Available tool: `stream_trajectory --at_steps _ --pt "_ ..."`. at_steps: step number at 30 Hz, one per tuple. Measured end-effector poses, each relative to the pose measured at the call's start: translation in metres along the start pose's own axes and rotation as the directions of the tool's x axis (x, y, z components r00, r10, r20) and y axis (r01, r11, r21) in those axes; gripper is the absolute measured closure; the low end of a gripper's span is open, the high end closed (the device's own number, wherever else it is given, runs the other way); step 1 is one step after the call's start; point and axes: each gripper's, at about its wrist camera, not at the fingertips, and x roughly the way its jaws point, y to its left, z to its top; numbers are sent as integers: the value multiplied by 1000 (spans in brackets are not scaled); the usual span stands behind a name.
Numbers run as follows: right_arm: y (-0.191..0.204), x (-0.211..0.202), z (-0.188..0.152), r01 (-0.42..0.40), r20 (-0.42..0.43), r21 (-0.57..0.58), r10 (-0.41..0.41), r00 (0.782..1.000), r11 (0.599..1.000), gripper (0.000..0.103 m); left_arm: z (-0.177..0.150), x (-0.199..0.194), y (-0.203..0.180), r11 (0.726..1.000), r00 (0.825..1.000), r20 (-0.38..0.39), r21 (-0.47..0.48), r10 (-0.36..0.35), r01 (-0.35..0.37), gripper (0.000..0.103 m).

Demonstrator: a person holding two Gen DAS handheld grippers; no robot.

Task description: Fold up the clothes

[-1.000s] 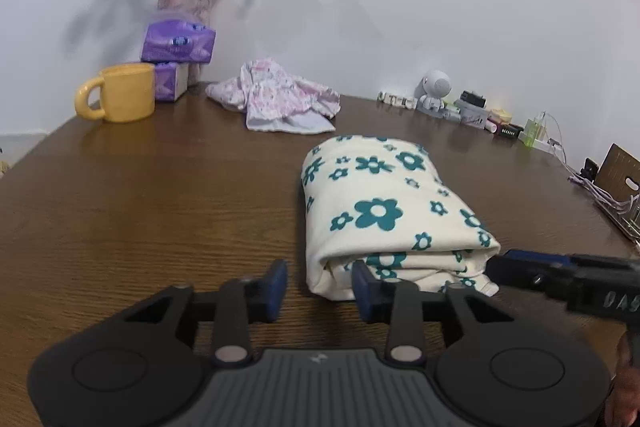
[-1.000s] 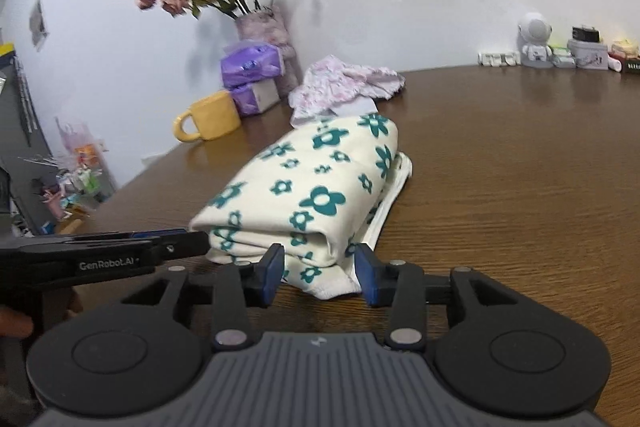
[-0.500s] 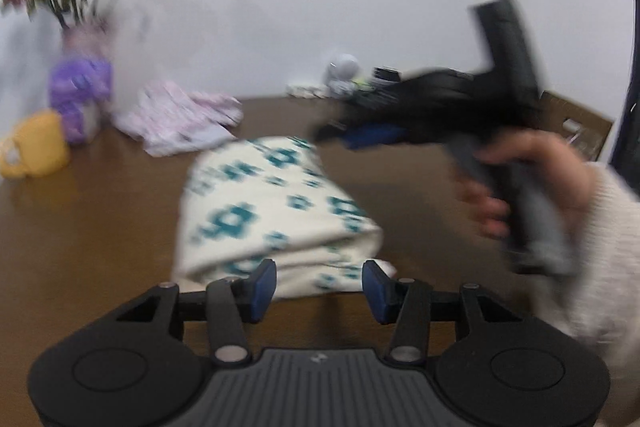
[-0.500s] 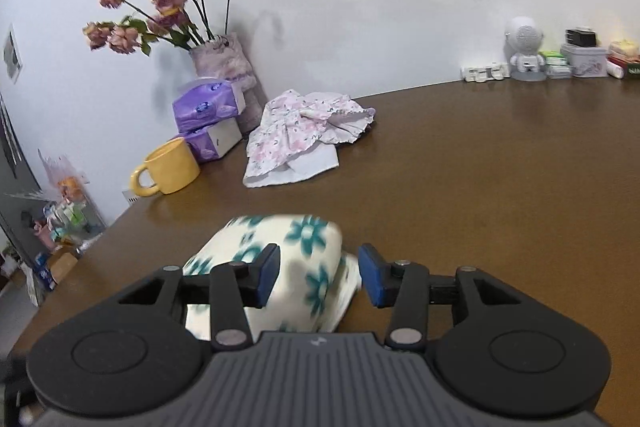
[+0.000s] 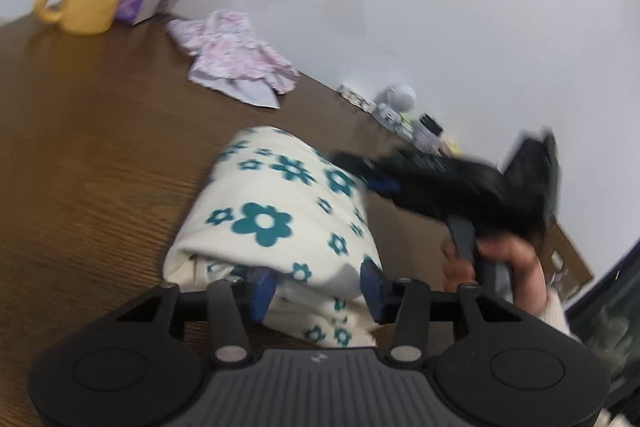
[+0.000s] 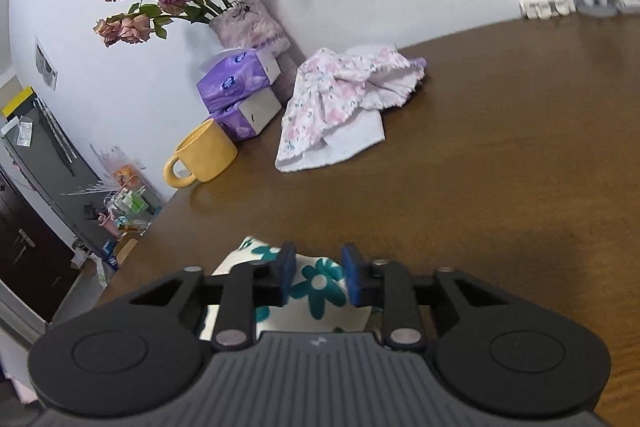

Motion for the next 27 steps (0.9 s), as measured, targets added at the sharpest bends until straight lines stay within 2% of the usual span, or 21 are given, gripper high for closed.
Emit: stream_trajectory --at_steps 2,9,13,17,20,23,27 --pt "-2 -8 -5 -6 -8 15 6 1000 1000 84 6 -5 7 1000 1000 16 -11 24 -23 68" --pt "2 -54 -45 -48 -8 86 49 999 995 84 33 -18 34 993 990 74 -19 116 -115 68" --pt "11 -80 -75 -84 -2 124 85 996 989 84 41 -29 49 993 991 76 -54 112 -108 66" --pt "18 -100 -101 -103 28 134 100 995 986 83 32 -34 50 998 998 31 -35 55 -54 60" --pt "13 -110 -105 -89 79 140 79 994 986 80 21 -36 41 1000 1000 -17 25 16 -15 60" --pt "11 -107 -104 -97 84 140 85 993 985 80 10 -34 32 999 999 -38 51 11 -9 58" --pt "18 -93 -105 -93 57 129 86 995 987 76 4 -29 38 1000 998 -55 -9 21 -22 59"
